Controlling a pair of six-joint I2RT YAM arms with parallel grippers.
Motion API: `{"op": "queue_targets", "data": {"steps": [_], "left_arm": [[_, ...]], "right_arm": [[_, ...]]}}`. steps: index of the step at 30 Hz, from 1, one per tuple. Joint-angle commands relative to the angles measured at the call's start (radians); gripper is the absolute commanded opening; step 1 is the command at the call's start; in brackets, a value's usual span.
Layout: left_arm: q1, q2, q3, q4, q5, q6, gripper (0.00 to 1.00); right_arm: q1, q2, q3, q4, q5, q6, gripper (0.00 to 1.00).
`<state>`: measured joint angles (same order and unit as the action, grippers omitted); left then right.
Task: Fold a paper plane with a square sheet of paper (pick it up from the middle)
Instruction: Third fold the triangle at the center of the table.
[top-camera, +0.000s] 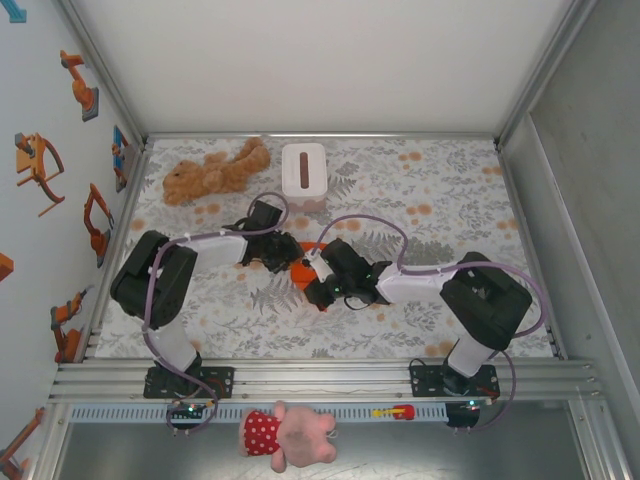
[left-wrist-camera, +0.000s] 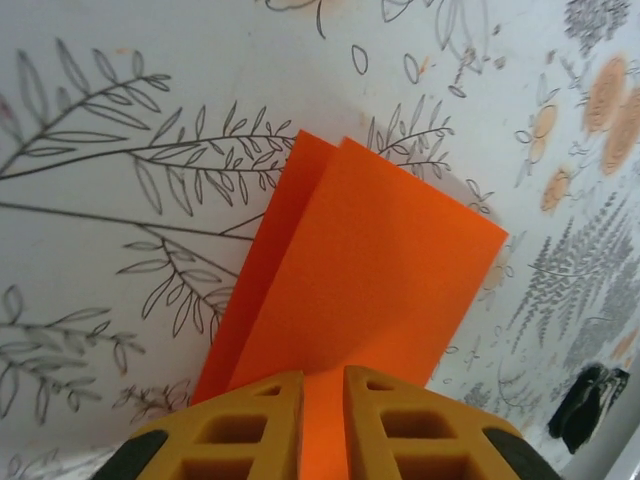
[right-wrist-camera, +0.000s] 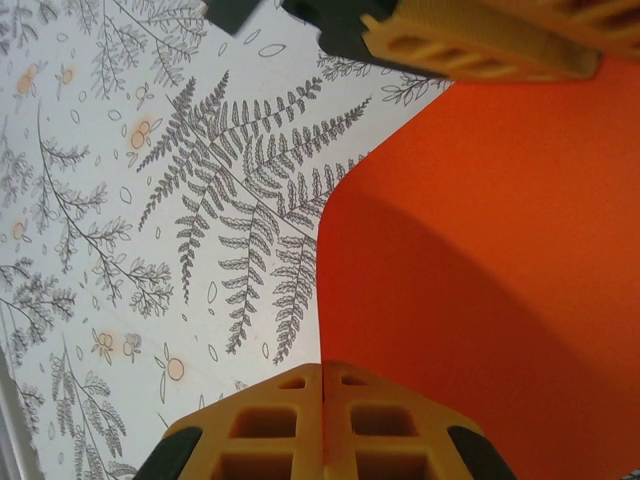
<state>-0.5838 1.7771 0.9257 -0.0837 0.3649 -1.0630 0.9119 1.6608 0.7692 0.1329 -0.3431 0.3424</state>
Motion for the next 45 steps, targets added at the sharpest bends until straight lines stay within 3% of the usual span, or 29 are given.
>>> {"op": "queue_targets", "data": {"steps": [1, 11, 45], "left_arm": [[-0.007, 0.040, 0.050, -0.033, 0.019, 0.028, 0.15], [-0.017, 0.141, 0.128, -0.218, -0.027, 0.104, 0.12], [-0.025, 0.160, 0.165, -0.229, -0.009, 0.146, 0.11]], "right_arm": [[-0.019, 0.005, -0.019, 0.036, -0.023, 0.034, 0.00], [-0.063, 0.031, 0.024, -0.022, 0.001, 0.045, 0.00], [-0.091, 0.095, 0.063, -0.068, 0.036, 0.080, 0.00]]}}
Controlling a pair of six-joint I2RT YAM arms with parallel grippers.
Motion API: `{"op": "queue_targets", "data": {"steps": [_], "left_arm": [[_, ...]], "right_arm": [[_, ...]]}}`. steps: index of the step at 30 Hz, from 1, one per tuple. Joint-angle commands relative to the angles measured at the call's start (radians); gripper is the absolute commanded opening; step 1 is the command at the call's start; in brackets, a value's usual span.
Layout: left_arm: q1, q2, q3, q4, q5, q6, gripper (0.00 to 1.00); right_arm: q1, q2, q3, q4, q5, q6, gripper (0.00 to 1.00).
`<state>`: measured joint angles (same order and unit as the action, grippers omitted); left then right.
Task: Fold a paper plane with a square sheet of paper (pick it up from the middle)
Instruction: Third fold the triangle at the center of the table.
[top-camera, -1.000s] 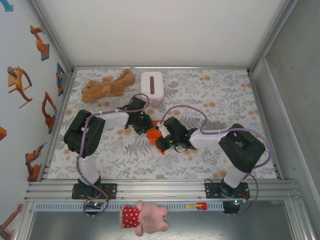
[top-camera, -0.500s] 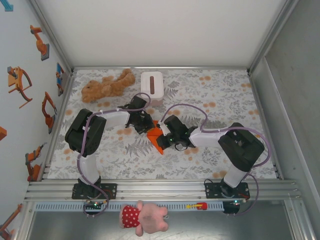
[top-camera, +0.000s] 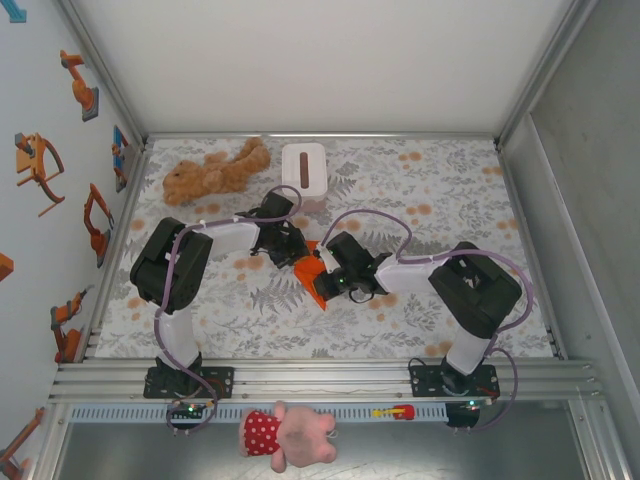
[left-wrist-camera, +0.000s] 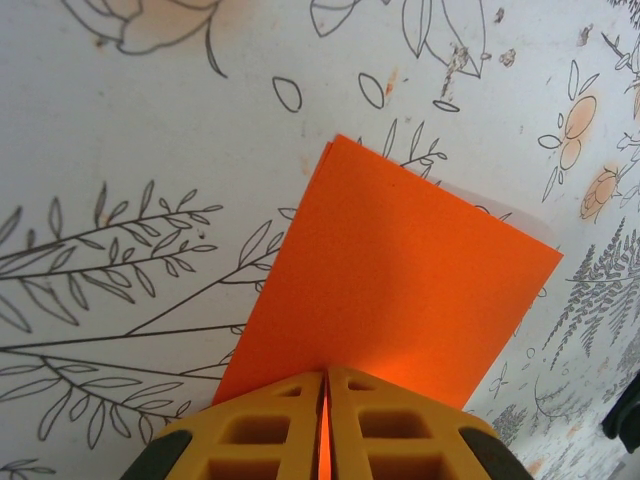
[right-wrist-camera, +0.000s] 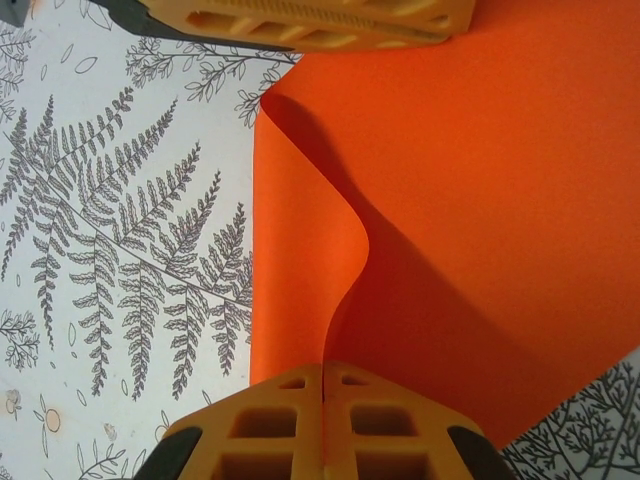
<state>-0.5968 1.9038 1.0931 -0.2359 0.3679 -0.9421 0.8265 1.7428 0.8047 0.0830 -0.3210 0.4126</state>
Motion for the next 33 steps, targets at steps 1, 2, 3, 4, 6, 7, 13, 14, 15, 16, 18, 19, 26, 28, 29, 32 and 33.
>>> {"op": "queue_targets", "data": {"steps": [1, 2, 3, 4, 6, 7, 13, 14, 15, 16, 18, 19, 26, 28, 29, 32, 33], "left_arm": [[-0.012, 0.027, 0.003, -0.075, -0.010, 0.027, 0.11], [-0.012, 0.022, 0.006, -0.074, -0.008, 0.030, 0.11], [-0.010, 0.015, 0.010, -0.072, -0.009, 0.034, 0.11], [-0.010, 0.005, 0.015, -0.070, -0.009, 0.035, 0.12], [-0.008, -0.010, 0.022, -0.072, -0.015, 0.041, 0.14], [-0.006, -0.015, 0.026, -0.075, -0.023, 0.043, 0.15], [0.009, -0.035, 0.015, -0.086, -0.038, 0.048, 0.15], [0.010, -0.045, 0.012, -0.086, -0.040, 0.049, 0.16], [0.011, -0.058, 0.008, -0.087, -0.043, 0.048, 0.16], [0.012, -0.068, 0.005, -0.090, -0.049, 0.048, 0.16], [0.017, -0.109, -0.008, -0.101, -0.074, 0.041, 0.18], [0.018, -0.127, -0.016, -0.103, -0.086, 0.039, 0.19], [0.036, -0.333, -0.159, -0.083, -0.198, -0.017, 0.25], [0.036, -0.387, -0.226, -0.025, -0.186, -0.045, 0.26], [0.037, -0.411, -0.268, 0.035, -0.157, -0.059, 0.26], [0.031, -0.445, -0.374, 0.194, -0.068, -0.101, 0.25], [0.027, -0.448, -0.400, 0.237, -0.043, -0.113, 0.24]], "right_arm": [[-0.006, 0.014, 0.028, -0.020, 0.016, 0.009, 0.00], [-0.006, 0.017, 0.030, -0.022, 0.017, 0.008, 0.00], [-0.006, 0.018, 0.031, -0.023, 0.017, 0.008, 0.00], [-0.006, 0.020, 0.031, -0.023, 0.016, 0.009, 0.00], [-0.006, 0.021, 0.033, -0.024, 0.016, 0.008, 0.00], [-0.006, 0.023, 0.034, -0.025, 0.017, 0.009, 0.00], [-0.006, 0.028, 0.036, -0.030, 0.026, 0.011, 0.00], [-0.006, 0.030, 0.036, -0.032, 0.026, 0.011, 0.00], [-0.006, 0.032, 0.036, -0.034, 0.027, 0.011, 0.00], [-0.006, 0.034, 0.036, -0.035, 0.028, 0.011, 0.00], [-0.006, 0.039, 0.037, -0.039, 0.030, 0.015, 0.00], [-0.006, 0.040, 0.037, -0.040, 0.032, 0.016, 0.00], [-0.009, 0.056, 0.044, -0.043, 0.043, 0.056, 0.00], [-0.009, 0.060, 0.045, -0.047, 0.045, 0.073, 0.00], [-0.009, 0.062, 0.047, -0.048, 0.045, 0.078, 0.00], [-0.009, 0.068, 0.048, -0.052, 0.043, 0.092, 0.00], [-0.009, 0.069, 0.048, -0.053, 0.044, 0.094, 0.00]]}}
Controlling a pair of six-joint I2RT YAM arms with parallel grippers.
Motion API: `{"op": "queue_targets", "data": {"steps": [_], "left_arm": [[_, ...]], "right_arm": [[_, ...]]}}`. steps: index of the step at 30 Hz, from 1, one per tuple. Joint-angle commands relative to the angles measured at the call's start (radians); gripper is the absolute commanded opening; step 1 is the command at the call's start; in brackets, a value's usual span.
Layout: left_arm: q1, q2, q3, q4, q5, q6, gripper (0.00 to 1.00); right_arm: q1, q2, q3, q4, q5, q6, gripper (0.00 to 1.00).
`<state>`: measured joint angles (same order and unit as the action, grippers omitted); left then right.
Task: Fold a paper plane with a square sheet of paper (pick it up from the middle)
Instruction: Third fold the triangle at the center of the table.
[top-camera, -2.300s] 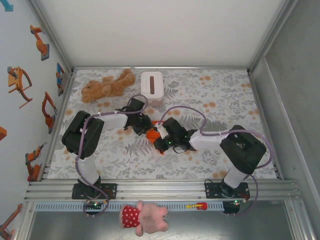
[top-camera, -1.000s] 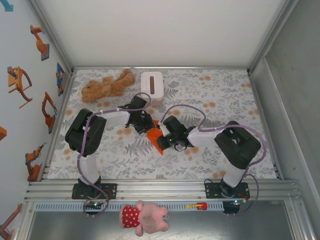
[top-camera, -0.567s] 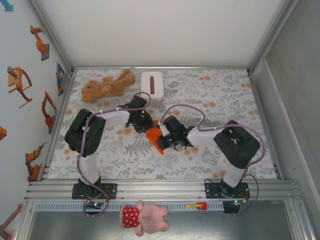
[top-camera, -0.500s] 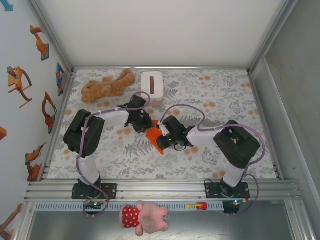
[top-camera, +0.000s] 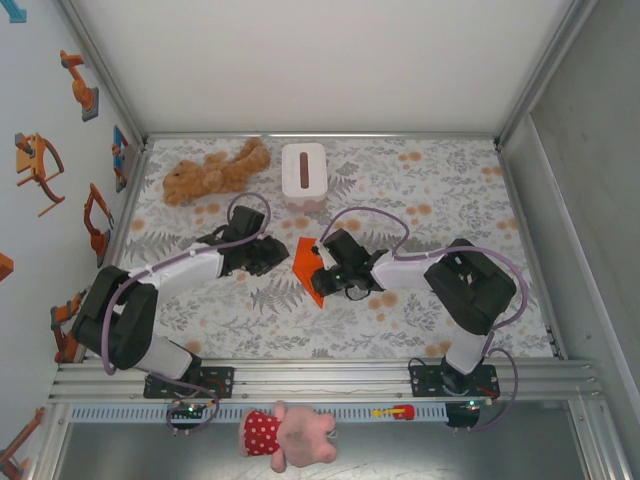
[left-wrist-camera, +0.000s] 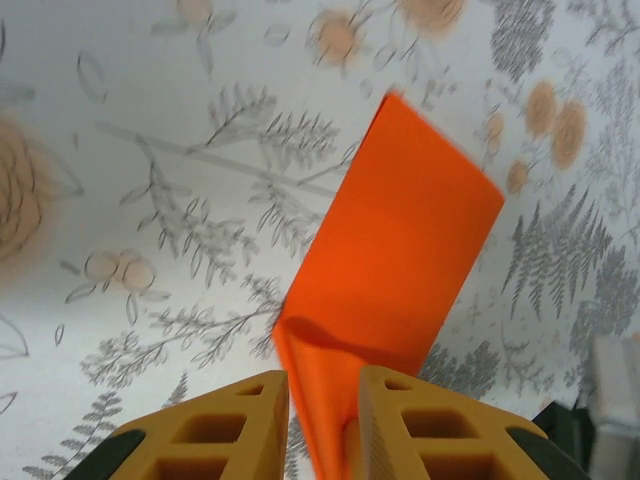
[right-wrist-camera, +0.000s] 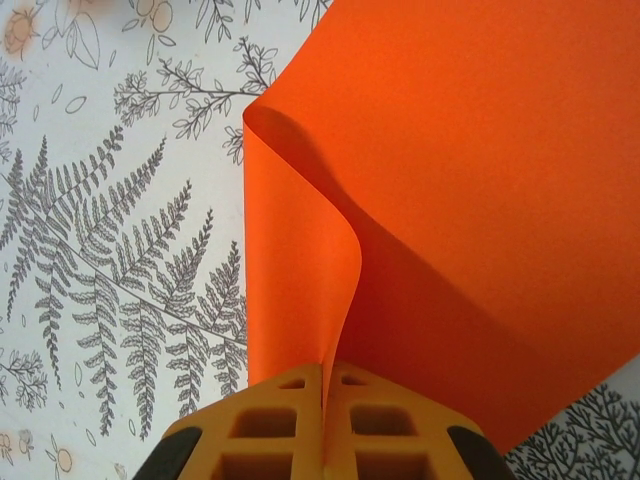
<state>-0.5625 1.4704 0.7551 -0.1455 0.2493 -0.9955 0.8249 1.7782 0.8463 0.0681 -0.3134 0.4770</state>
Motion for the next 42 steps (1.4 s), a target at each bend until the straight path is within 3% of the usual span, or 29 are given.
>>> {"op": "queue_targets", "data": {"steps": [1, 5, 15, 42], "left_arm": [[-0.014, -0.015, -0.079, 0.181, 0.094, -0.071, 0.23], [-0.055, 0.006, -0.112, 0.291, 0.125, -0.115, 0.19], [-0.110, 0.135, -0.102, 0.354, 0.110, -0.186, 0.09], [-0.120, 0.180, -0.058, 0.224, 0.080, -0.159, 0.08]], "right_arm": [[-0.008, 0.034, 0.007, -0.042, 0.039, 0.030, 0.00], [-0.009, 0.043, 0.014, -0.056, 0.043, 0.037, 0.00], [-0.011, 0.047, 0.023, -0.064, 0.046, 0.039, 0.00], [-0.014, 0.059, 0.028, -0.077, 0.054, 0.041, 0.00]]}}
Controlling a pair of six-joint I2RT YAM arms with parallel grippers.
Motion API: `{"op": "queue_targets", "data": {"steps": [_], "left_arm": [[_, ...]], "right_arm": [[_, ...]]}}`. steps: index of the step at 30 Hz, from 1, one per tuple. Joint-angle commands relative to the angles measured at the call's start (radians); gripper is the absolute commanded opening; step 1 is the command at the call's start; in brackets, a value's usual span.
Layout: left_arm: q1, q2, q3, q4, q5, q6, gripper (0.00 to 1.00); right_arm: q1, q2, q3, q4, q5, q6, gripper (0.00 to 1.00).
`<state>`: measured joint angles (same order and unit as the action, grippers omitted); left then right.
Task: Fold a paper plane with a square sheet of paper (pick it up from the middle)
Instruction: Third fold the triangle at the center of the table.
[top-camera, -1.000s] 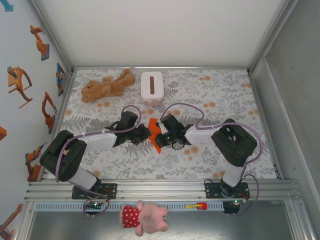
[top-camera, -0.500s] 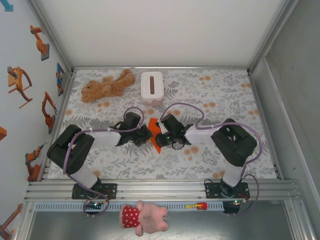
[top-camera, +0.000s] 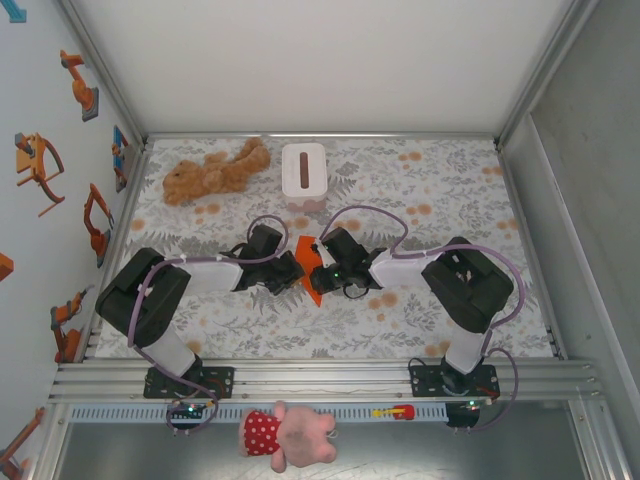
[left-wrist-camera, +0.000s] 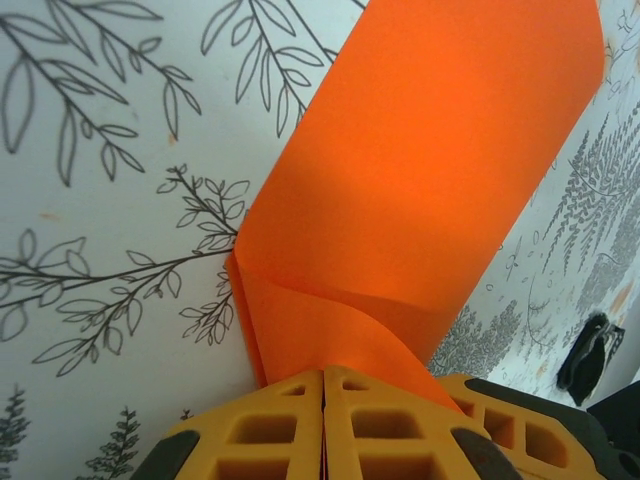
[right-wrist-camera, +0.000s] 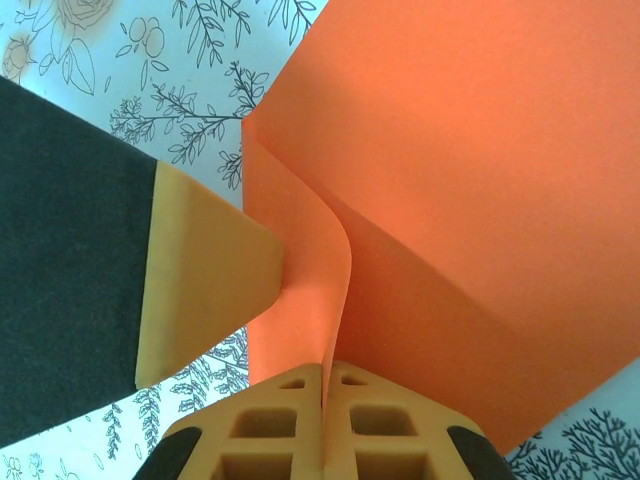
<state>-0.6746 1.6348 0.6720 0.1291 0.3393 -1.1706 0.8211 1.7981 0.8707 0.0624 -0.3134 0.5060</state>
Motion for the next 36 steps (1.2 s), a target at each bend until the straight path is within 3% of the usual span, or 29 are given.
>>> {"op": "queue_targets", "data": {"steps": [1, 15, 19, 25, 28, 32, 36], "left_arm": [[-0.008, 0.019, 0.030, -0.058, -0.013, 0.020, 0.08], [-0.003, 0.057, 0.047, -0.108, -0.029, 0.028, 0.08], [-0.003, 0.076, 0.054, -0.148, -0.045, 0.022, 0.08], [-0.003, 0.099, 0.059, -0.161, -0.052, 0.010, 0.08], [-0.004, 0.104, 0.061, -0.160, -0.051, 0.005, 0.08], [-0.006, 0.107, 0.064, -0.152, -0.050, -0.004, 0.08], [-0.007, 0.113, 0.072, -0.145, -0.045, -0.004, 0.08]], "right_arm": [[-0.010, 0.039, 0.001, -0.072, 0.056, 0.013, 0.00], [-0.013, 0.027, -0.002, -0.074, 0.061, 0.030, 0.00], [-0.015, -0.023, -0.001, -0.082, 0.066, 0.059, 0.09], [-0.032, -0.142, -0.017, -0.125, 0.108, 0.098, 0.33], [-0.047, -0.203, -0.049, -0.134, 0.142, 0.124, 0.37], [-0.058, -0.254, -0.080, -0.130, 0.122, 0.138, 0.34], [-0.057, -0.240, -0.103, -0.048, -0.018, 0.162, 0.23]]}}
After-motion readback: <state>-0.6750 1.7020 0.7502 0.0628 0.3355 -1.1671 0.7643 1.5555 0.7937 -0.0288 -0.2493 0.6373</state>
